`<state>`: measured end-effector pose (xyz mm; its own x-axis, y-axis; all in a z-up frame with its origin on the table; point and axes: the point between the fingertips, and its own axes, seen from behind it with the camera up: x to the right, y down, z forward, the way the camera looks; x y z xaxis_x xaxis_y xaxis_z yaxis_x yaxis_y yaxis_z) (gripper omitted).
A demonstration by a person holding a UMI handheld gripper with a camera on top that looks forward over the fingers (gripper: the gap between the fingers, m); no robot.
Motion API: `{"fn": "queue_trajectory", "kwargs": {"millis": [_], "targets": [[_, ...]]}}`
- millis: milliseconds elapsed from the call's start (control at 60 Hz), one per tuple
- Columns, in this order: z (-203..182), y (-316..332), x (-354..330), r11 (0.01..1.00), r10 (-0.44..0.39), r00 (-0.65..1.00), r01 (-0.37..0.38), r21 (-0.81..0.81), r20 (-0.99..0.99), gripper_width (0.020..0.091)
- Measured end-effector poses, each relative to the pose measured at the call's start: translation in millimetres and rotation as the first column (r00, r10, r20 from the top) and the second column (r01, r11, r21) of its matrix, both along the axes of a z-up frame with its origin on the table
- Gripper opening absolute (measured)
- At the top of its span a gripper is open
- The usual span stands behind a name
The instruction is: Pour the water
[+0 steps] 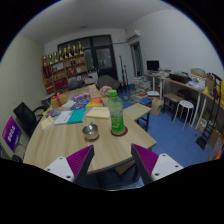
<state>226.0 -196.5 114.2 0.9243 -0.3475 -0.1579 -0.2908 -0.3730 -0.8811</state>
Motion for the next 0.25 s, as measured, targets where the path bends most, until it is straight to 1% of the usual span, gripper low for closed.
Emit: {"fn": "queue_trajectory", "kwargs": {"millis": [67,83,100,150,167,217,250], "targets": [[13,-19,-23,1.000,-0.011,1.000,0.011,0.002,0.018,0.0834],[21,-40,-7,1.000,-0.003,1.000,0.003,-0.001,0.025,0.0833],[23,-37,-27,1.000,-0.014,0.999,0.014,-0.003,0.037,0.0833],[34,-52,-43,1.000,-0.026,0.997,0.027,-0.010,0.066,0.0833],[40,-65,-36,1.000,-0.023,0.997,0.024,-0.011,0.070,0.0832],[50,-77,-48,1.000,-0.028,0.996,0.029,-0.009,0.087,0.0835],[62,-85,-64,0.999,-0.032,0.995,0.032,-0.005,0.096,0.0831]]}}
